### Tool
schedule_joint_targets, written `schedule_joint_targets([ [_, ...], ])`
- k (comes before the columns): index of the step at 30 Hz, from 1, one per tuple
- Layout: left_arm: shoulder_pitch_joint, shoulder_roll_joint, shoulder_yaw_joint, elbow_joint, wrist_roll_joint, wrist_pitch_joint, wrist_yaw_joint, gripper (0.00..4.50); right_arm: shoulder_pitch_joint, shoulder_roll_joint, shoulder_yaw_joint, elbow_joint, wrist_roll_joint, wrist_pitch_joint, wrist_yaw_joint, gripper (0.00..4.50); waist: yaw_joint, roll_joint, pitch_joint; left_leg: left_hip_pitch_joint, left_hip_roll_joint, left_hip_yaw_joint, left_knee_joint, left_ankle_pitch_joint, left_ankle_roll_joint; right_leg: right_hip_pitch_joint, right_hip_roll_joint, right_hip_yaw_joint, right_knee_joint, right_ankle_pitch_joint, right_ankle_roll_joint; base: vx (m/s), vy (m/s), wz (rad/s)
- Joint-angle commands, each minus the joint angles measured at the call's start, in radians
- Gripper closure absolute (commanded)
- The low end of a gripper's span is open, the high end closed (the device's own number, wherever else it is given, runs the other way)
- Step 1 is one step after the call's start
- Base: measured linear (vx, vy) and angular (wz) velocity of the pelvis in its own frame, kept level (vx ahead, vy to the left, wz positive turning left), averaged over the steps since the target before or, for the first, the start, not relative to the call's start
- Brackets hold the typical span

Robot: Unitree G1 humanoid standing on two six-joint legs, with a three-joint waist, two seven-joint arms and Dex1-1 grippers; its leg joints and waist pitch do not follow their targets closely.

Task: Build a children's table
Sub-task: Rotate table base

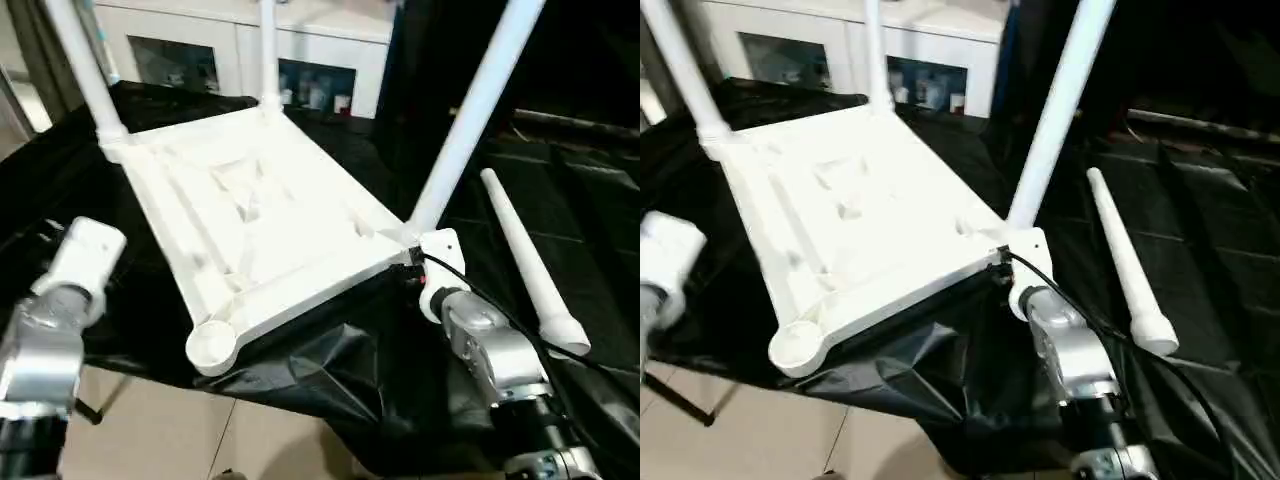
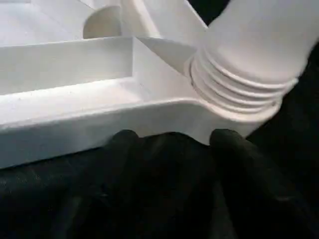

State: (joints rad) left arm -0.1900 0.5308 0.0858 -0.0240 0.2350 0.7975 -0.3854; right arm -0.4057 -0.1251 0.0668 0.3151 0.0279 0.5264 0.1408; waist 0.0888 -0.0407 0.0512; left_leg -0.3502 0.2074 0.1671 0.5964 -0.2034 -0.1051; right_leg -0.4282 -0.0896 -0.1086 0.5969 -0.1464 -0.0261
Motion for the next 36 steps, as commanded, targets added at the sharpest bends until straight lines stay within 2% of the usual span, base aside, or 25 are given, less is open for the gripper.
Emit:
schedule_joint_targets([
  [1, 0.009, 0.017, -0.044, -0.051, -0.021, 0.038, -0.056, 2.27, -0.021, -0.002, 0.0, 0.036, -0.004, 0.006, 0.008, 2.37, -0.004, 0.025, -0.062, 0.001, 0.014, -0.004, -0.082, -0.226, -0.001, 0.058, -0.047, 0.054, -0.064, -0.281, -0.125, 0.0, 0.0, 0.0],
  [3, 0.034, 0.055, -0.109, -0.138, -0.083, 0.092, -0.157, 2.27, -0.086, 0.018, 0.001, 0.154, 0.001, -0.034, 0.023, 2.56, -0.003, 0.027, -0.064, 0.006, 0.017, -0.005, -0.081, -0.238, -0.005, 0.056, -0.052, 0.054, -0.059, -0.279, -0.138, 0.0, 0.0, 0.0],
  [4, 0.035, 0.063, -0.122, -0.161, -0.11, 0.105, -0.193, 2.27, -0.114, 0.025, -0.002, 0.202, 0.004, -0.06, 0.031, 2.58, -0.006, 0.029, -0.059, -0.001, 0.012, -0.006, -0.083, -0.267, -0.007, 0.059, -0.052, 0.052, -0.066, -0.335, -0.137, 0.0, 0.0, 0.0],
  [6, 0.035, 0.076, -0.14, -0.184, -0.136, 0.101, -0.248, 2.27, -0.148, 0.036, -0.01, 0.254, 0.014, -0.095, 0.047, 2.68, -0.011, 0.03, -0.057, 0.002, 0.012, -0.005, -0.082, -0.288, -0.013, 0.055, -0.048, 0.053, -0.07, -0.349, -0.136, 0.0, 0.0, 0.0],
  [7, 0.037, 0.078, -0.147, -0.188, -0.154, 0.094, -0.277, 2.27, -0.163, 0.041, -0.016, 0.274, 0.019, -0.108, 0.051, 2.82, -0.012, 0.034, -0.057, 0.002, 0.01, -0.006, -0.081, -0.285, -0.011, 0.057, -0.048, 0.053, -0.071, -0.348, -0.134, 0.0, 0.0, 0.0],
  [12, 0.04, 0.078, -0.203, -0.221, -0.21, 0.04, -0.384, 2.27, -0.203, 0.046, -0.004, 0.319, 0.023, -0.156, 0.1, 3.21, -0.017, 0.034, -0.059, 0.003, 0.012, -0.004, -0.08, -0.255, -0.01, 0.059, -0.044, 0.055, -0.065, -0.309, -0.148, 0.0, 0.0, 0.0],
  [13, 0.033, 0.07, -0.222, -0.21, -0.218, 0.004, -0.408, 2.27, -0.201, 0.042, 0.012, 0.308, 0.016, -0.163, 0.118, 3.33, -0.019, 0.03, -0.059, 0.001, 0.012, -0.003, -0.08, -0.25, -0.009, 0.061, -0.044, 0.055, -0.064, -0.303, -0.148, 0.0, 0.0, 0.0],
  [14, 0.033, 0.069, -0.223, -0.21, -0.218, 0.003, -0.409, 2.27, -0.201, 0.042, 0.013, 0.307, 0.016, -0.163, 0.119, 3.33, -0.017, 0.03, -0.059, 0.0, 0.011, -0.003, -0.08, -0.248, -0.007, 0.061, -0.044, 0.055, -0.064, -0.304, -0.149, 0.0, 0.0, 0.0],
  [15, 0.006, 0.047, -0.259, -0.174, -0.221, -0.052, -0.417, 2.27, -0.2, 0.041, 0.011, 0.298, 0.02, -0.168, 0.128, 3.33, -0.021, 0.023, -0.06, -0.001, 0.011, -0.002, -0.079, -0.235, -0.003, 0.063, -0.044, 0.056, -0.064, -0.305, -0.147, 0.0, 0.0, 0.0],
  [18, -0.04, 0.003, -0.287, -0.106, -0.218, -0.093, -0.403, 2.27, -0.199, 0.038, 0.003, 0.292, 0.025, -0.179, 0.135, 3.33, -0.021, 0.025, -0.06, 0.002, 0.009, 0.002, -0.077, -0.226, -0.001, 0.06, -0.042, 0.058, -0.068, -0.316, -0.14, 0.0, 0.0, 0.0],
  [19, -0.086, -0.037, -0.304, -0.03, -0.208, -0.134, -0.388, 2.27, -0.198, 0.035, -0.012, 0.282, 0.026, -0.188, 0.127, 3.33, -0.019, 0.029, -0.061, 0.006, 0.009, 0.003, -0.075, -0.228, -0.001, 0.058, -0.043, 0.058, -0.07, -0.32, -0.137, 0.0, 0.0, 0.0],
  [20, -0.096, -0.046, -0.307, -0.013, -0.206, -0.142, -0.385, 2.27, -0.197, 0.033, -0.016, 0.276, 0.026, -0.187, 0.123, 3.33, -0.017, 0.027, -0.063, 0.011, 0.008, 0.005, -0.073, -0.224, -0.003, 0.055, -0.042, 0.06, -0.07, -0.31, -0.138, 0.0, 0.0, 0.0],
  [21, -0.132, -0.078, -0.324, 0.051, -0.192, -0.182, -0.369, 2.27, -0.186, 0.026, -0.034, 0.236, 0.031, -0.175, 0.106, 3.33, -0.018, 0.031, -0.064, 0.004, 0.01, 0.003, -0.075, -0.206, -0.005, 0.061, -0.042, 0.061, -0.063, -0.276, -0.147, 0.0, 0.0, 0.0],
  [22, -0.152, -0.097, -0.333, 0.086, -0.184, -0.206, -0.359, 2.27, -0.177, 0.022, -0.044, 0.208, 0.034, -0.163, 0.095, 3.33, -0.019, 0.028, -0.061, 0.0, 0.008, 0.003, -0.076, -0.208, -0.001, 0.063, -0.039, 0.06, -0.069, -0.285, -0.136, 0.0, 0.0, 0.0],
  [23, -0.17, -0.114, -0.343, 0.117, -0.178, -0.231, -0.35, 2.27, -0.169, 0.017, -0.054, 0.182, 0.036, -0.153, 0.085, 3.33, -0.016, 0.033, -0.065, 0.005, 0.007, 0.003, -0.073, -0.21, -0.004, 0.063, -0.04, 0.06, -0.069, -0.3, -0.122, 0.0, 0.0, 0.0],
  [24, -0.181, -0.126, -0.349, 0.137, -0.174, -0.25, -0.345, 2.27, -0.164, 0.013, -0.06, 0.165, 0.037, -0.145, 0.079, 3.33, -0.014, 0.027, -0.066, 0.005, 0.008, 0.003, -0.074, -0.203, -0.006, 0.063, -0.041, 0.061, -0.068, -0.295, -0.115, 0.0, 0.0, 0.0],
  [25, -0.202, -0.151, -0.36, 0.171, -0.17, -0.276, -0.334, 2.27, -0.15, 0.003, -0.071, 0.125, 0.037, -0.126, 0.067, 3.33, -0.014, 0.034, -0.065, 0.001, 0.007, 0.0, -0.076, -0.199, -0.006, 0.067, -0.04, 0.06, -0.068, -0.294, -0.113, 0.0, 0.0, 0.0],
  [26, -0.213, -0.166, -0.366, 0.188, -0.169, -0.288, -0.329, 2.27, -0.143, -0.003, -0.077, 0.102, 0.036, -0.115, 0.06, 3.33, -0.013, 0.028, -0.067, -0.001, 0.007, 0.001, -0.074, -0.195, -0.008, 0.069, -0.042, 0.059, -0.068, -0.297, -0.105, 0.0, 0.0, 0.0],
  [27, -0.224, -0.193, -0.387, 0.176, -0.175, -0.293, -0.341, 2.27, -0.126, -0.03, -0.087, 0.017, 0.011, -0.001, 0.027, 3.33, -0.012, 0.045, -0.064, 0.007, 0.01, 0.001, -0.074, -0.196, -0.015, 0.065, -0.037, 0.061, -0.072, -0.286, -0.103, 0.0, 0.0, 0.0],
  [28, -0.223, -0.198, -0.394, 0.15, -0.183, -0.281, -0.353, 2.27, -0.123, -0.046, -0.087, -0.02, -0.018, 0.067, 0.0, 3.33, -0.011, 0.044, -0.067, 0.006, 0.009, 0.0, -0.073, -0.19, -0.015, 0.068, -0.037, 0.061, -0.068, -0.263, -0.111, 0.0, 0.0, 0.0],
  [29, -0.224, -0.203, -0.399, 0.141, -0.189, -0.279, -0.36, 2.27, -0.122, -0.056, -0.087, -0.043, -0.04, 0.108, -0.017, 3.33, -0.01, 0.038, -0.069, -0.003, 0.007, 0.0, -0.073, -0.168, -0.016, 0.075, -0.036, 0.062, -0.06, -0.23, -0.122, 0.0, 0.0, 0.0],
  [31, -0.206, -0.193, -0.387, 0.048, -0.226, -0.24, -0.386, 2.27, -0.11, -0.094, -0.131, -0.098, -0.002, 0.144, 0.019, 3.33, -0.008, 0.039, -0.069, -0.003, 0.005, 0.003, -0.07, -0.167, -0.007, 0.077, -0.039, 0.062, -0.062, -0.253, -0.119, 0.0, 0.0, 0.0],
  [32, -0.205, -0.192, -0.386, 0.043, -0.228, -0.238, -0.387, 2.27, -0.109, -0.096, -0.133, -0.1, -0.002, 0.146, 0.018, 3.19, -0.005, 0.039, -0.071, -0.005, 0.007, 0.002, -0.069, -0.152, -0.002, 0.078, -0.042, 0.064, -0.06, -0.248, -0.123, 0.0, 0.0, 0.0],
  [33, -0.193, -0.187, -0.365, -0.028, -0.267, -0.215, -0.404, 2.27, -0.111, -0.128, -0.187, -0.127, 0.01, 0.181, 0.0, 3.09, -0.006, 0.04, -0.068, -0.005, 0.006, 0.005, -0.068, -0.148, 0.004, 0.074, -0.039, 0.063, -0.062, -0.249, -0.127, 0.0, 0.0, 0.0],
  [36, -0.177, -0.179, -0.342, -0.107, -0.312, -0.179, -0.426, 2.27, -0.136, -0.173, -0.219, -0.108, 0.002, 0.22, -0.021, 2.91, -0.006, 0.039, -0.065, -0.005, 0.004, 0.006, -0.066, -0.15, 0.005, 0.074, -0.036, 0.06, -0.064, -0.289, -0.124, 0.0, 0.0, 0.0],
])
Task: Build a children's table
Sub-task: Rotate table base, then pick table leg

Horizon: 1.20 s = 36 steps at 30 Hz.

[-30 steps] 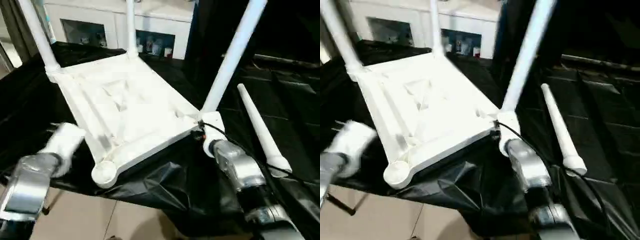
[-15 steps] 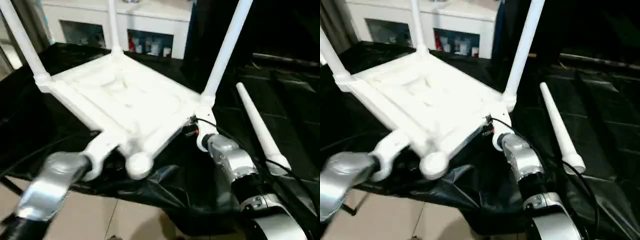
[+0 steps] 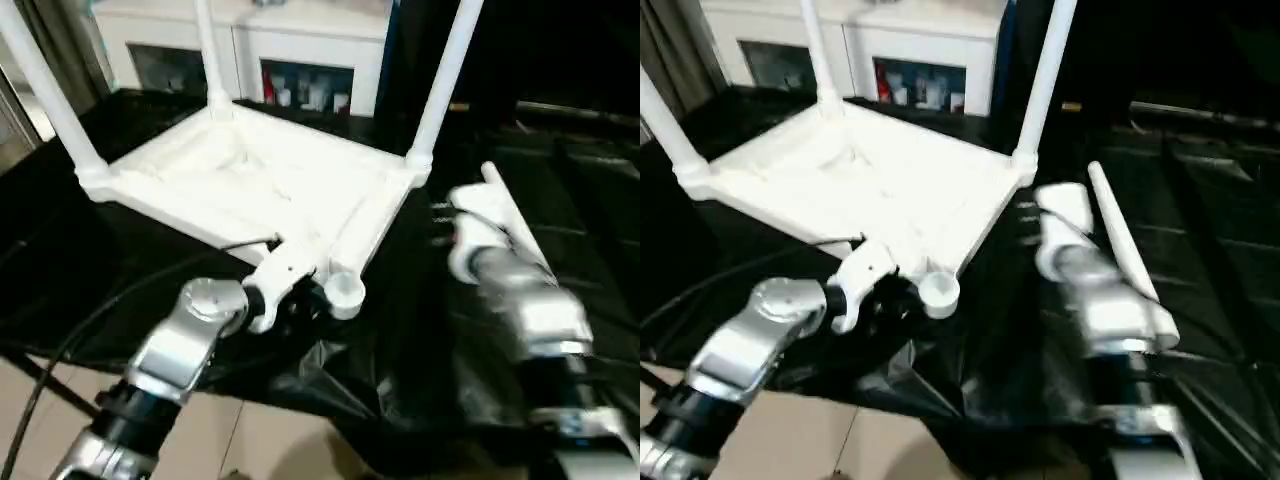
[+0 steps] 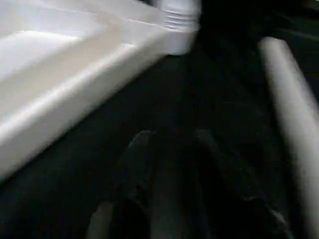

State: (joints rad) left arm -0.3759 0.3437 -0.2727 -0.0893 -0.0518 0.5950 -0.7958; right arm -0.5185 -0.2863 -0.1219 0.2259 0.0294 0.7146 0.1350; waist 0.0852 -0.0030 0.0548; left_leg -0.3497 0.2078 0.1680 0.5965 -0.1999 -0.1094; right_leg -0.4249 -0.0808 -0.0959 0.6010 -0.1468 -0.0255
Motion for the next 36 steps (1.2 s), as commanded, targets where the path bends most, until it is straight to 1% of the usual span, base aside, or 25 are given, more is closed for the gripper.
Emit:
schedule_joint_targets([
  [1, 0.016, 0.006, 0.025, -0.073, -0.044, 0.038, -0.021, 2.27, -0.038, -0.036, -0.039, -0.004, -0.002, 0.049, -0.018, 2.78, -0.004, -0.002, -0.068, -0.006, 0.003, 0.007, -0.066, -0.157, 0.013, 0.07, -0.044, 0.047, -0.072, -0.303, -0.119, 0.0, 0.0, 0.0],
  [2, 0.019, 0.004, 0.029, -0.088, -0.053, 0.045, -0.024, 2.27, -0.045, -0.049, -0.043, -0.001, -0.005, 0.065, -0.02, 2.78, -0.006, -0.002, -0.068, -0.007, 0.001, 0.006, -0.066, -0.157, 0.015, 0.071, -0.043, 0.045, -0.072, -0.324, -0.11, 0.0, 0.0, 0.0],
  [3, 0.028, -0.001, 0.04, -0.126, -0.075, 0.07, -0.027, 2.27, -0.081, -0.089, -0.058, 0.053, -0.005, 0.086, -0.018, 2.57, -0.009, -0.005, -0.066, -0.004, -0.001, 0.007, -0.064, -0.167, 0.019, 0.066, -0.041, 0.043, -0.077, -0.361, -0.097, 0.0, 0.0, 0.0],
  [4, 0.028, -0.001, 0.04, -0.126, -0.075, 0.07, -0.027, 2.27, -0.081, -0.089, -0.058, 0.053, -0.005, 0.086, -0.018, 2.57, -0.011, -0.003, -0.065, -0.004, -0.003, 0.009, -0.062, -0.176, 0.022, 0.064, -0.041, 0.042, -0.083, -0.395, -0.083, 0.0, 0.0, 0.0],
  [5, 0.029, -0.004, 0.046, -0.142, -0.073, 0.081, -0.016, 2.27, -0.124, -0.137, -0.062, 0.137, -0.001, 0.097, 0.016, 2.53, -0.014, -0.014, -0.066, -0.005, -0.004, 0.009, -0.061, -0.178, 0.026, 0.064, -0.04, 0.04, -0.084, -0.41, -0.077, 0.0, 0.0, 0.0],
  [6, 0.027, -0.003, 0.045, -0.142, -0.069, 0.083, -0.012, 2.27, -0.139, -0.152, -0.065, 0.167, 0.005, 0.102, 0.03, 2.46, -0.015, -0.012, -0.064, -0.006, -0.005, 0.009, -0.059, -0.184, 0.033, 0.063, -0.039, 0.037, -0.089, -0.44, -0.067, 0.0, 0.0, 0.0],
  [7, 0.022, 0.001, 0.042, -0.14, -0.062, 0.086, -0.009, 2.27, -0.178, -0.189, -0.07, 0.243, 0.019, 0.111, 0.066, 2.33, -0.015, -0.013, -0.065, -0.001, -0.006, 0.011, -0.056, -0.187, 0.035, 0.059, -0.039, 0.037, -0.092, -0.45, -0.062, 0.0, 0.0, 0.0],
  [9, 0.02, 0.006, 0.041, -0.144, -0.067, 0.094, -0.01, 2.27, -0.201, -0.211, -0.074, 0.283, 0.024, 0.116, 0.084, 2.16, -0.018, -0.014, -0.065, -0.007, -0.009, 0.01, -0.053, -0.185, 0.043, 0.062, -0.038, 0.033, -0.093, -0.465, -0.055, 0.0, 0.0, 0.0],
  [10, 0.018, 0.008, 0.041, -0.147, -0.071, 0.098, -0.01, 2.27, -0.212, -0.222, -0.076, 0.304, 0.026, 0.117, 0.091, 2.14, -0.02, -0.02, -0.065, -0.009, -0.011, 0.012, -0.051, -0.173, 0.05, 0.061, -0.036, 0.033, -0.095, -0.468, -0.044, 0.0, 0.0, 0.0],
  [11, 0.015, 0.009, 0.041, -0.153, -0.078, 0.105, -0.01, 2.27, -0.228, -0.236, -0.079, 0.334, 0.03, 0.122, 0.108, 2.01, -0.021, -0.019, -0.068, -0.011, -0.009, 0.009, -0.051, -0.163, 0.051, 0.063, -0.038, 0.031, -0.091, -0.468, -0.046, 0.0, 0.0, 0.0],
  [12, 0.01, 0.002, 0.042, -0.163, -0.091, 0.114, -0.006, 2.27, -0.258, -0.264, -0.085, 0.407, 0.035, 0.12, 0.135, 1.88, -0.026, -0.031, -0.067, -0.015, -0.009, 0.008, -0.05, -0.16, 0.056, 0.064, -0.038, 0.028, -0.09, -0.469, -0.05, 0.0, 0.0, 0.0],
  [13, 0.009, 0.002, 0.044, -0.175, -0.097, 0.125, -0.002, 2.27, -0.275, -0.281, -0.082, 0.451, 0.03, 0.113, 0.147, 1.88, -0.025, -0.027, -0.068, -0.014, -0.007, 0.007, -0.05, -0.159, 0.055, 0.064, -0.039, 0.028, -0.088, -0.468, -0.054, 0.0, 0.0, 0.0],
  [14, 0.009, 0.002, 0.044, -0.175, -0.097, 0.125, -0.002, 2.27, -0.275, -0.281, -0.082, 0.451, 0.03, 0.113, 0.147, 1.76, -0.026, -0.027, -0.069, -0.012, -0.005, 0.008, -0.048, -0.16, 0.056, 0.061, -0.04, 0.029, -0.087, -0.458, -0.067, 0.0, 0.0, 0.0],
  [17, 0.007, 0.002, 0.046, -0.192, -0.107, 0.14, 0.001, 2.27, -0.305, -0.308, -0.075, 0.531, 0.019, 0.09, 0.162, 1.51, -0.025, -0.029, -0.069, -0.016, -0.005, 0.01, -0.047, -0.137, 0.067, 0.064, -0.038, 0.031, -0.08, -0.406, -0.091, 0.0, 0.0, 0.0],
  [18, 0.01, 0.004, 0.045, -0.203, -0.112, 0.151, 0.003, 2.27, -0.329, -0.322, -0.072, 0.592, 0.018, 0.073, 0.179, 1.42, -0.027, -0.02, -0.071, -0.016, -0.004, 0.01, -0.045, -0.137, 0.066, 0.064, -0.039, 0.032, -0.079, -0.385, -0.11, 0.0, 0.0, 0.0],
  [19, 0.012, 0.008, 0.044, -0.215, -0.12, 0.163, -0.002, 2.27, -0.349, -0.33, -0.074, 0.639, 0.027, 0.073, 0.21, 1.32, -0.025, -0.006, -0.071, -0.015, -0.005, 0.01, -0.044, -0.133, 0.066, 0.064, -0.037, 0.032, -0.077, -0.371, -0.116, 0.0, 0.0, 0.0],
  [20, 0.013, 0.012, 0.043, -0.227, -0.134, 0.174, -0.012, 2.27, -0.366, -0.337, -0.07, 0.686, 0.029, 0.068, 0.236, 1.23, -0.03, -0.013, -0.072, -0.017, -0.003, 0.01, -0.044, -0.137, 0.07, 0.066, -0.036, 0.032, -0.073, -0.345, -0.136, 0.0, 0.0, 0.0],
  [21, 0.011, 0.016, 0.039, -0.234, -0.147, 0.18, -0.026, 2.27, -0.379, -0.343, -0.058, 0.729, 0.023, 0.062, 0.262, 1.23, -0.029, -0.014, -0.072, -0.018, -0.003, 0.011, -0.043, -0.139, 0.075, 0.068, -0.037, 0.032, -0.072, -0.33, -0.153, 0.0, 0.0, 0.0],
  [25, 0.002, 0.019, 0.026, -0.226, -0.145, 0.182, -0.019, 2.27, -0.406, -0.341, -0.064, 0.818, 0.036, 0.045, 0.319, 0.83, -0.028, -0.013, -0.074, -0.019, -0.001, 0.01, -0.041, -0.132, 0.083, 0.069, -0.037, 0.032, -0.068, -0.31, -0.177, 0.0, 0.0, 0.0],
  [26, 0.002, 0.019, 0.026, -0.226, -0.145, 0.182, -0.019, 2.27, -0.406, -0.341, -0.064, 0.818, 0.036, 0.045, 0.319, 0.83, -0.028, -0.005, -0.074, -0.017, 0.0, 0.01, -0.041, -0.132, 0.083, 0.068, -0.037, 0.032, -0.068, -0.304, -0.182, 0.0, 0.0, 0.0],
  [27, 0.001, 0.017, 0.024, -0.227, -0.151, 0.187, -0.018, 2.27, -0.413, -0.341, -0.072, 0.873, 0.035, 0.039, 0.308, 0.83, -0.029, -0.011, -0.073, -0.017, 0.001, 0.011, -0.041, -0.14, 0.081, 0.069, -0.036, 0.032, -0.07, -0.302, -0.192, 0.0, 0.0, 0.0],
  [29, 0.001, 0.018, 0.023, -0.229, -0.155, 0.188, -0.02, 2.27, -0.414, -0.342, -0.056, 0.895, 0.018, 0.031, 0.308, 0.83, -0.029, -0.009, -0.073, -0.016, 0.002, 0.011, -0.04, -0.148, 0.076, 0.068, -0.038, 0.032, -0.07, -0.311, -0.194, 0.0, 0.0, 0.0],
  [30, 0.002, 0.02, 0.021, -0.232, -0.161, 0.192, -0.02, 2.27, -0.421, -0.341, -0.034, 0.93, -0.004, 0.014, 0.312, 0.83, -0.03, -0.002, -0.071, -0.015, 0.001, 0.01, -0.041, -0.159, 0.073, 0.067, -0.037, 0.03, -0.072, -0.324, -0.195, 0.0, 0.0, 0.0],
  [31, 0.001, 0.021, 0.02, -0.232, -0.164, 0.195, -0.019, 2.27, -0.425, -0.339, -0.023, 0.945, -0.014, 0.008, 0.321, 0.83, -0.032, -0.004, -0.072, -0.015, 0.001, 0.011, -0.04, -0.165, 0.07, 0.067, -0.037, 0.03, -0.073, -0.33, -0.193, 0.0, 0.0, 0.0],
  [36, -0.005, 0.024, 0.01, -0.225, -0.166, 0.197, -0.02, 2.27, -0.432, -0.323, -0.011, 0.987, -0.024, 0.004, 0.346, 0.83, -0.035, -0.005, -0.069, -0.015, -0.001, 0.01, -0.039, -0.197, 0.066, 0.066, -0.036, 0.025, -0.081, -0.407, -0.159, 0.0, 0.0, 0.0],
])
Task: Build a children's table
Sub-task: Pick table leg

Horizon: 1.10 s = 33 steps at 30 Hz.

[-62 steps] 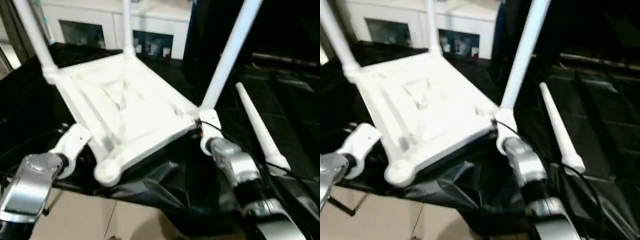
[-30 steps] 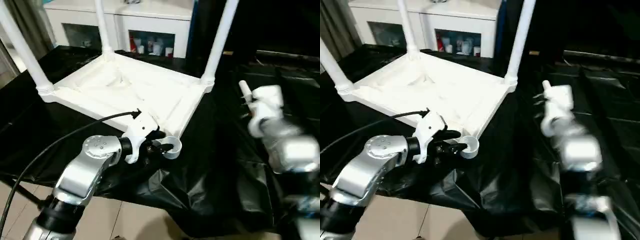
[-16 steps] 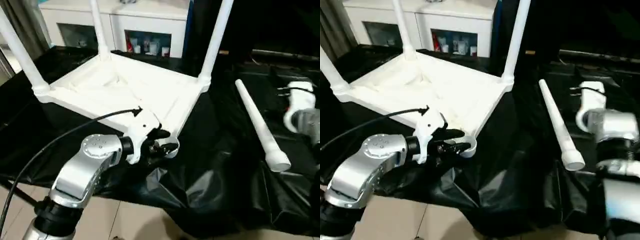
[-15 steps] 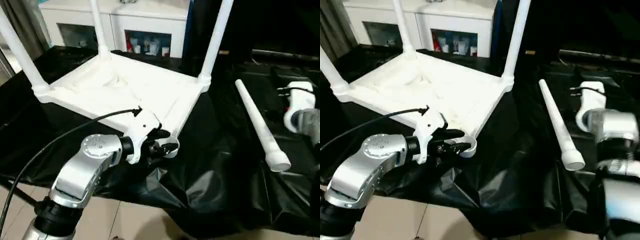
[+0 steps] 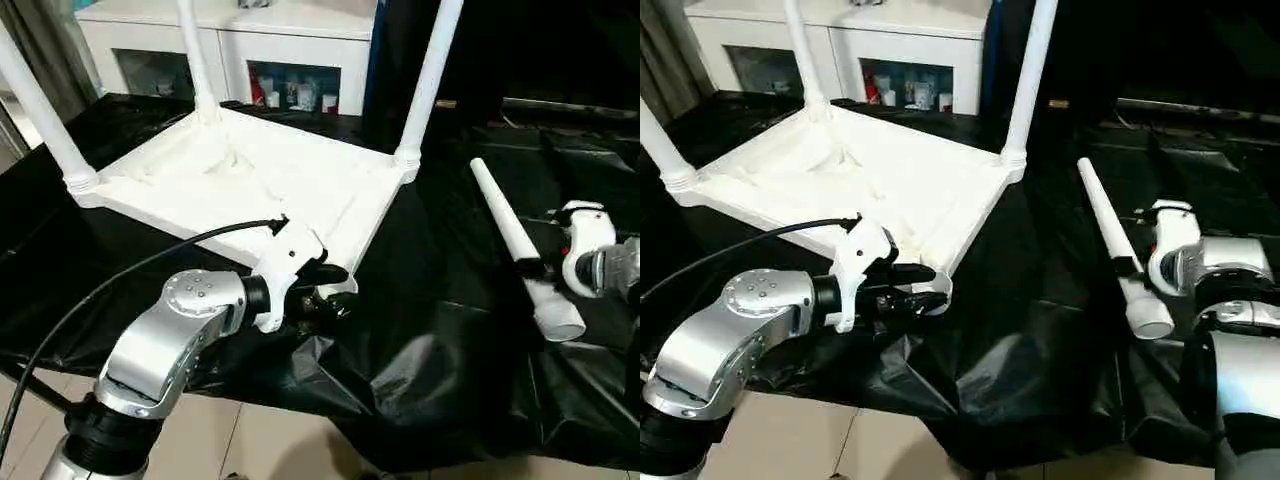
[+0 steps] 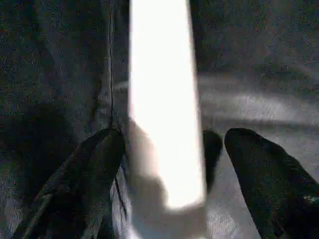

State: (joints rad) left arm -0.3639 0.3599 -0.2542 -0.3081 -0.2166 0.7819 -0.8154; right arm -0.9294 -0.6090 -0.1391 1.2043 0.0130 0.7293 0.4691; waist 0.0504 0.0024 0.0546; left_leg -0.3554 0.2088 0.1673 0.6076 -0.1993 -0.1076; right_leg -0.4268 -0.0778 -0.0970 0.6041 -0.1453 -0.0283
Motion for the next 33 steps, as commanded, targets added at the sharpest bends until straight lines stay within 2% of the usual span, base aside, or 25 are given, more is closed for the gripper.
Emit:
schedule_joint_targets([
  [1, -0.018, 0.009, -0.009, -0.009, -0.003, 0.013, -0.001, 2.27, -0.021, 0.005, 0.009, 0.014, -0.008, -0.009, 0.022, 0.83, 0.0, -0.01, -0.067, -0.01, -0.003, 0.01, -0.049, -0.199, 0.063, 0.067, -0.039, 0.025, -0.085, -0.417, -0.152, 0.0, 0.0, 0.0],
  [2, -0.019, 0.011, -0.009, -0.012, -0.005, 0.016, 0.0, 2.27, -0.022, 0.008, 0.011, 0.018, -0.008, -0.009, 0.031, 0.83, -0.002, -0.017, -0.065, -0.01, -0.003, 0.011, -0.049, -0.203, 0.064, 0.065, -0.038, 0.025, -0.087, -0.429, -0.147, 0.0, 0.0, 0.0],
  [4, -0.014, 0.019, -0.003, -0.027, -0.012, 0.027, 0.001, 2.27, -0.025, 0.019, 0.026, 0.034, -0.017, -0.019, 0.054, 0.83, -0.003, -0.015, -0.063, -0.008, -0.004, 0.009, -0.048, -0.22, 0.062, 0.061, -0.039, 0.022, -0.092, -0.48, -0.124, 0.0, 0.0, 0.0],
  [7, -0.008, 0.025, -0.001, -0.035, -0.015, 0.033, 0.002, 2.27, -0.029, 0.023, 0.032, 0.049, -0.02, -0.026, 0.059, 0.83, -0.006, -0.015, -0.062, -0.01, -0.004, 0.007, -0.048, -0.222, 0.061, 0.06, -0.04, 0.02, -0.092, -0.497, -0.114, 0.0, 0.0, 0.0],
  [8, -0.006, 0.029, -0.001, -0.039, -0.018, 0.034, 0.004, 2.27, -0.032, 0.024, 0.034, 0.056, -0.021, -0.029, 0.061, 0.83, -0.006, -0.014, -0.062, -0.008, -0.004, 0.007, -0.048, -0.224, 0.061, 0.059, -0.04, 0.02, -0.093, -0.501, -0.113, 0.0, 0.0, 0.0],
  [9, -0.003, 0.034, -0.002, -0.043, -0.023, 0.036, 0.006, 2.27, -0.038, 0.029, 0.034, 0.062, -0.021, -0.029, 0.068, 1.09, -0.008, -0.014, -0.063, -0.009, -0.004, 0.006, -0.048, -0.227, 0.06, 0.059, -0.04, 0.02, -0.091, -0.501, -0.115, 0.0, 0.0, 0.0],
  [12, -0.006, 0.034, -0.004, -0.041, -0.024, 0.034, 0.009, 2.27, -0.041, 0.032, 0.035, 0.065, -0.024, -0.029, 0.074, 1.22, -0.011, -0.014, -0.063, -0.011, -0.004, 0.006, -0.047, -0.228, 0.062, 0.059, -0.039, 0.019, -0.091, -0.497, -0.116, 0.0, 0.0, 0.0],
  [13, -0.011, 0.032, -0.005, -0.038, -0.024, 0.033, 0.011, 2.27, -0.042, 0.032, 0.039, 0.067, -0.027, -0.029, 0.077, 1.48, -0.012, -0.014, -0.064, -0.011, -0.004, 0.005, -0.047, -0.226, 0.061, 0.059, -0.039, 0.02, -0.091, -0.492, -0.117, 0.0, 0.0, 0.0],
  [17, -0.017, 0.03, -0.006, -0.035, -0.024, 0.032, 0.013, 2.27, -0.042, 0.032, 0.047, 0.071, -0.031, -0.029, 0.083, 1.64, -0.014, -0.014, -0.065, -0.013, -0.003, 0.005, -0.047, -0.218, 0.063, 0.061, -0.04, 0.021, -0.088, -0.474, -0.126, 0.0, 0.0, 0.0],
  [18, -0.017, 0.031, -0.007, -0.036, -0.025, 0.033, 0.014, 2.27, -0.043, 0.032, 0.049, 0.074, -0.031, -0.03, 0.085, 1.83, -0.015, -0.014, -0.065, -0.014, -0.003, 0.004, -0.047, -0.216, 0.064, 0.062, -0.04, 0.021, -0.087, -0.472, -0.127, 0.0, 0.0, 0.0],
  [22, -0.019, 0.032, -0.004, -0.038, -0.047, 0.05, 0.015, 2.27, -0.044, 0.034, 0.045, 0.082, -0.028, -0.03, 0.078, 2.05, -0.015, -0.014, -0.065, -0.012, -0.002, 0.006, -0.046, -0.214, 0.065, 0.061, -0.04, 0.022, -0.087, -0.467, -0.132, 0.0, 0.0, 0.0],
  [23, -0.02, 0.03, -0.001, -0.038, -0.057, 0.061, 0.013, 1.93, -0.044, 0.035, 0.043, 0.083, -0.027, -0.03, 0.076, 2.12, -0.014, -0.014, -0.065, -0.013, -0.003, 0.006, -0.046, -0.211, 0.064, 0.061, -0.041, 0.023, -0.085, -0.463, -0.136, 0.0, 0.0, 0.0],
  [24, -0.022, 0.016, 0.008, -0.039, -0.062, 0.077, 0.031, 1.93, -0.04, 0.036, 0.033, 0.083, -0.022, -0.031, 0.061, 2.34, -0.014, -0.014, -0.065, -0.013, -0.002, 0.006, -0.047, -0.21, 0.064, 0.061, -0.04, 0.022, -0.085, -0.458, -0.139, 0.0, 0.0, 0.0],
  [26, -0.029, -0.003, 0.017, -0.028, -0.056, 0.082, 0.059, 1.89, -0.034, 0.034, 0.014, 0.083, -0.009, -0.036, 0.035, 2.43, -0.014, -0.015, -0.066, -0.012, -0.002, 0.006, -0.046, -0.211, 0.064, 0.061, -0.04, 0.022, -0.084, -0.457, -0.139, 0.0, 0.0, 0.0],
  [27, -0.039, -0.023, 0.025, -0.012, -0.046, 0.09, 0.09, 1.78, -0.028, 0.032, -0.008, 0.081, 0.007, -0.04, 0.01, 2.51, -0.013, -0.03, -0.068, -0.012, -0.002, 0.007, -0.045, -0.203, 0.063, 0.062, -0.041, 0.022, -0.085, -0.469, -0.129, 0.0, 0.0, 0.0],
  [29, -0.057, -0.054, 0.039, 0.023, -0.028, 0.099, 0.139, 1.51, -0.014, 0.028, -0.035, 0.072, 0.031, -0.048, -0.013, 2.57, -0.013, -0.024, -0.065, -0.011, -0.006, 0.009, -0.043, -0.214, 0.061, 0.057, -0.038, 0.02, -0.092, -0.494, -0.11, 0.0, 0.0, 0.0],
  [32, -0.078, -0.127, 0.103, 0.082, -0.024, 0.075, 0.231, 1.5, 0.022, 0.029, -0.073, 0.037, 0.068, -0.06, -0.029, 2.6, -0.014, -0.027, -0.065, -0.012, -0.011, 0.009, -0.04, -0.223, 0.062, 0.058, -0.036, 0.014, -0.098, -0.514, -0.083, 0.0, 0.0, 0.0],
  [33, -0.079, -0.155, 0.125, 0.095, -0.028, 0.026, 0.259, 1.24, 0.037, 0.031, -0.087, 0.016, 0.081, -0.078, -0.036, 2.61, -0.013, -0.027, -0.067, -0.015, -0.012, 0.007, -0.04, -0.217, 0.067, 0.061, -0.036, 0.01, -0.102, -0.524, -0.066, 0.0, 0.0, 0.0],
])
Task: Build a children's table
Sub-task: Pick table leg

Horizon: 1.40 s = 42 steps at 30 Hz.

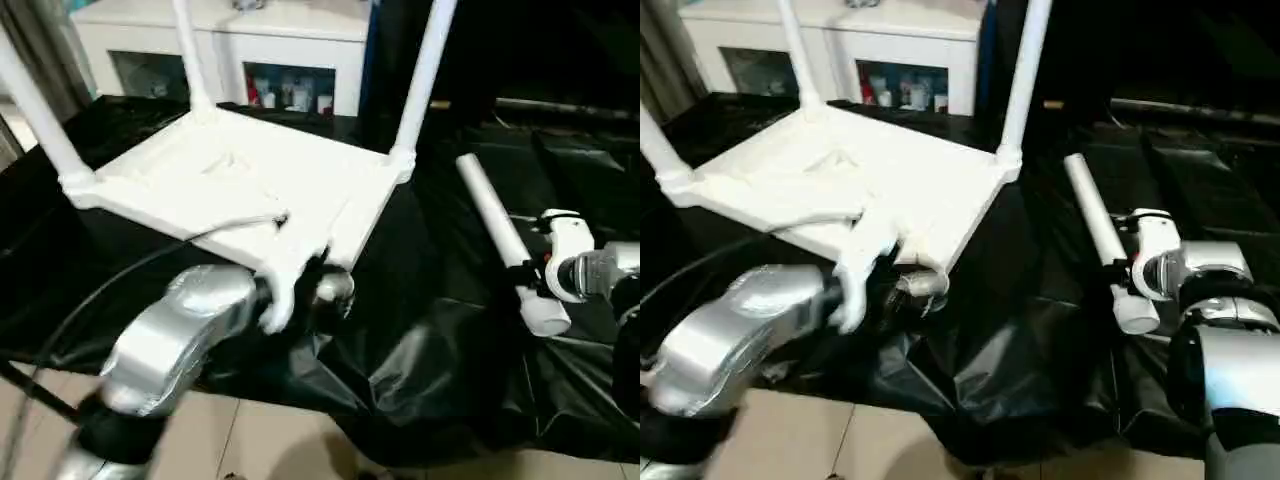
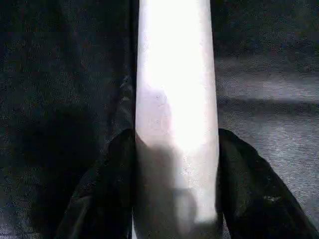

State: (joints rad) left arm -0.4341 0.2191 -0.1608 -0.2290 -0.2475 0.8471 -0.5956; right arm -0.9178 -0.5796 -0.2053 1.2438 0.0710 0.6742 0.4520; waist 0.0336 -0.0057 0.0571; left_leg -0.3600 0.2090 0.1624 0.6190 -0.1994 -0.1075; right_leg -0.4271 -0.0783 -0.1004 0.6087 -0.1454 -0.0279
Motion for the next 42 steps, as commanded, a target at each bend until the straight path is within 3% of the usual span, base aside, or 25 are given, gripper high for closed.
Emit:
schedule_joint_targets([
  [1, -0.009, -0.018, 0.035, 0.017, 0.0, -0.043, 0.042, 1.11, 0.028, 0.002, -0.022, -0.028, 0.024, -0.024, -0.02, 2.61, 0.004, -0.019, -0.069, -0.011, -0.012, 0.012, -0.051, -0.217, 0.067, 0.061, -0.036, 0.013, -0.106, -0.524, -0.067, 0.0, 0.0, 0.0],
  [3, -0.035, -0.116, 0.129, 0.051, -0.056, -0.101, 0.123, 1.07, 0.094, 0.012, -0.072, -0.148, 0.056, -0.067, -0.052, 2.61, 0.008, -0.018, -0.073, -0.007, -0.016, 0.015, -0.046, -0.208, 0.072, 0.057, -0.032, 0.011, -0.116, -0.523, -0.046, 0.0, 0.0, 0.0],
  [4, -0.049, -0.137, 0.152, 0.055, -0.078, -0.106, 0.132, 1.07, 0.136, 0.029, -0.113, -0.244, 0.086, -0.093, -0.058, 2.61, 0.013, -0.009, -0.075, -0.005, -0.012, 0.011, -0.05, -0.202, 0.074, 0.057, -0.034, 0.011, -0.113, -0.507, -0.052, 0.0, 0.0, 0.0],
  [5, -0.057, -0.147, 0.164, 0.056, -0.089, -0.109, 0.136, 0.89, 0.165, 0.042, -0.142, -0.31, 0.107, -0.109, -0.064, 2.62, 0.01, -0.015, -0.077, -0.013, -0.012, 0.01, -0.05, -0.193, 0.083, 0.061, -0.034, 0.011, -0.108, -0.483, -0.053, 0.0, 0.0, 0.0],
  [6, -0.071, -0.161, 0.176, 0.061, -0.088, -0.124, 0.154, 0.89, 0.236, 0.085, -0.192, -0.484, 0.157, -0.162, -0.047, 2.62, 0.015, -0.016, -0.079, -0.016, -0.01, 0.008, -0.054, -0.18, 0.089, 0.064, -0.036, 0.01, -0.105, -0.467, -0.049, 0.0, 0.0, 0.0],
  [7, -0.077, -0.165, 0.176, 0.064, -0.077, -0.132, 0.169, 0.63, 0.271, 0.108, -0.212, -0.569, 0.179, -0.192, -0.034, 2.62, 0.017, -0.016, -0.076, -0.016, -0.009, 0.009, -0.057, -0.183, 0.096, 0.062, -0.034, 0.012, -0.113, -0.464, -0.039, 0.0, 0.0, 0.0],
  [8, -0.079, -0.166, 0.175, 0.064, -0.076, -0.13, 0.17, 0.62, 0.279, 0.112, -0.213, -0.587, 0.182, -0.196, -0.034, 2.62, 0.016, -0.02, -0.08, -0.019, -0.009, 0.006, -0.057, -0.169, 0.101, 0.066, -0.035, 0.012, -0.104, -0.454, -0.034, 0.0, 0.0, 0.0],
  [9, -0.114, -0.169, 0.173, 0.07, -0.078, -0.052, 0.174, 0.6, 0.389, 0.186, -0.233, -0.867, 0.232, -0.252, -0.027, 2.62, 0.022, -0.031, -0.082, -0.019, -0.01, 0.009, -0.056, -0.15, 0.106, 0.065, -0.036, 0.016, -0.104, -0.451, -0.02, 0.0, 0.0, 0.0],
  [10, -0.114, -0.169, 0.173, 0.07, -0.078, -0.052, 0.174, 0.57, 0.389, 0.186, -0.233, -0.867, 0.232, -0.252, -0.027, 2.62, 0.022, -0.031, -0.082, -0.019, -0.01, 0.009, -0.056, -0.15, 0.106, 0.065, -0.036, 0.016, -0.104, -0.451, -0.02, 0.0, 0.0, 0.0],
  [11, -0.141, -0.184, 0.197, 0.086, -0.124, 0.006, 0.156, 0.54, 0.434, 0.229, -0.243, -0.997, 0.285, -0.248, -0.018, 2.62, 0.023, -0.027, -0.083, -0.028, -0.008, 0.007, -0.06, -0.105, 0.113, 0.068, -0.036, 0.02, -0.093, -0.41, -0.026, 0.0, 0.0, 0.0],
  [12, -0.185, -0.222, 0.252, 0.125, -0.209, 0.052, 0.143, 0.54, 0.503, 0.297, -0.242, -1.183, 0.377, -0.226, -0.003, 2.62, 0.03, -0.028, -0.082, -0.018, -0.009, 0.011, -0.058, -0.106, 0.116, 0.058, -0.034, 0.022, -0.096, -0.411, -0.03, 0.0, 0.0, 0.0],
  [13, -0.185, -0.222, 0.252, 0.125, -0.209, 0.052, 0.143, 0.53, 0.503, 0.297, -0.242, -1.183, 0.377, -0.226, -0.003, 2.62, 0.035, -0.025, -0.077, -0.018, -0.016, 0.017, -0.057, -0.11, 0.122, 0.058, -0.03, 0.024, -0.105, -0.42, -0.019, 0.0, 0.0, 0.0],
  [14, -0.204, -0.245, 0.283, 0.144, -0.249, 0.067, 0.151, 0.53, 0.538, 0.324, -0.221, -1.255, 0.417, -0.217, 0.014, 2.62, 0.036, -0.021, -0.077, -0.024, -0.009, 0.009, -0.064, -0.106, 0.121, 0.064, -0.034, 0.021, -0.1, -0.413, -0.033, 0.0, 0.0, 0.0],
  [15, -0.219, -0.262, 0.308, 0.162, -0.28, 0.083, 0.159, 0.53, 0.566, 0.34, -0.192, -1.303, 0.439, -0.212, 0.027, 2.62, 0.043, -0.016, -0.079, -0.017, -0.005, 0.009, -0.062, -0.115, 0.116, 0.058, -0.035, 0.022, -0.102, -0.412, -0.036, 0.0, 0.0, 0.0],
  [16, -0.243, -0.29, 0.344, 0.189, -0.337, 0.106, 0.18, 0.53, 0.615, 0.363, -0.139, -1.377, 0.473, -0.199, 0.045, 2.62, 0.045, -0.01, -0.079, -0.017, -0.003, 0.006, -0.066, -0.115, 0.115, 0.06, -0.038, 0.023, -0.101, -0.397, -0.051, 0.0, 0.0, 0.0],
  [19, -0.267, -0.309, 0.357, 0.22, -0.366, 0.113, 0.192, 0.53, 0.65, 0.383, -0.067, -1.43, 0.485, -0.179, 0.068, 2.62, 0.049, -0.013, -0.079, -0.021, 0.0, 0.003, -0.07, -0.113, 0.116, 0.065, -0.038, 0.024, -0.099, -0.371, -0.069, 0.0, 0.0, 0.0],
  [21, -0.289, -0.33, 0.352, 0.248, -0.361, 0.113, 0.185, 0.53, 0.663, 0.402, 0.043, -1.443, 0.406, -0.183, 0.081, 2.62, 0.05, -0.016, -0.078, -0.017, 0.0, 0.005, -0.07, -0.127, 0.102, 0.061, -0.043, 0.028, -0.105, -0.389, -0.067, 0.0, 0.0, 0.0],
  [26, -0.304, -0.344, 0.352, 0.274, -0.373, 0.151, 0.193, 0.53, 0.649, 0.426, 0.144, -1.442, 0.352, -0.185, 0.066, 2.62, 0.057, -0.016, -0.073, -0.016, 0.0, 0.004, -0.074, -0.142, 0.078, 0.061, -0.047, 0.032, -0.109, -0.426, -0.039, 0.0, 0.0, 0.0],
  [27, -0.304, -0.341, 0.346, 0.279, -0.369, 0.153, 0.197, 0.53, 0.642, 0.426, 0.159, -1.438, 0.346, -0.191, 0.066, 2.62, 0.058, -0.02, -0.074, -0.017, 0.0, 0.003, -0.074, -0.14, 0.077, 0.063, -0.048, 0.032, -0.107, -0.423, -0.034, 0.0, 0.0, 0.0],
  [28, -0.304, -0.338, 0.34, 0.285, -0.366, 0.153, 0.206, 0.53, 0.636, 0.426, 0.17, -1.439, 0.348, -0.192, 0.067, 2.62, 0.061, -0.015, -0.076, -0.014, 0.001, 0.004, -0.073, -0.132, 0.075, 0.06, -0.047, 0.035, -0.104, -0.397, -0.034, 0.0, 0.0, 0.0],
  [30, -0.306, -0.336, 0.337, 0.301, -0.355, 0.14, 0.221, 0.53, 0.624, 0.428, 0.184, -1.434, 0.348, -0.192, 0.066, 2.62, 0.061, -0.019, -0.075, -0.019, 0.002, 0.002, -0.075, -0.122, 0.078, 0.065, -0.047, 0.036, -0.098, -0.367, -0.043, 0.0, 0.0, 0.0],
  [32, -0.315, -0.345, 0.362, 0.324, -0.365, 0.125, 0.246, 0.89, 0.608, 0.425, 0.21, -1.42, 0.331, -0.193, 0.068, 2.62, 0.06, -0.017, -0.076, -0.02, 0.002, 0.002, -0.074, -0.119, 0.077, 0.066, -0.048, 0.036, -0.097, -0.36, -0.044, 0.0, 0.0, 0.0],
  [35, -0.322, -0.352, 0.386, 0.324, -0.381, 0.126, 0.247, 0.92, 0.601, 0.423, 0.225, -1.404, 0.302, -0.2, 0.073, 2.62, 0.063, -0.018, -0.076, -0.022, 0.002, 0.003, -0.073, -0.105, 0.074, 0.066, -0.051, 0.038, -0.096, -0.352, -0.048, 0.0, 0.0, 0.0],
  [37, -0.324, -0.361, 0.402, 0.319, -0.393, 0.135, 0.263, 1.2, 0.6, 0.415, 0.235, -1.399, 0.287, -0.196, 0.067, 2.62, 0.062, -0.017, -0.077, -0.022, 0.004, 0.002, -0.072, -0.097, 0.073, 0.067, -0.051, 0.039, -0.091, -0.328, -0.058, 0.0, 0.0, 0.0],
  [42, -0.312, -0.358, 0.377, 0.314, -0.38, 0.116, 0.26, 1.51, 0.598, 0.395, 0.252, -1.389, 0.274, -0.192, 0.066, 2.62, 0.063, -0.023, -0.078, -0.022, 0.005, 0.004, -0.071, -0.079, 0.083, 0.069, -0.051, 0.042, -0.085, -0.287, -0.076, 0.0, 0.0, 0.0],
])
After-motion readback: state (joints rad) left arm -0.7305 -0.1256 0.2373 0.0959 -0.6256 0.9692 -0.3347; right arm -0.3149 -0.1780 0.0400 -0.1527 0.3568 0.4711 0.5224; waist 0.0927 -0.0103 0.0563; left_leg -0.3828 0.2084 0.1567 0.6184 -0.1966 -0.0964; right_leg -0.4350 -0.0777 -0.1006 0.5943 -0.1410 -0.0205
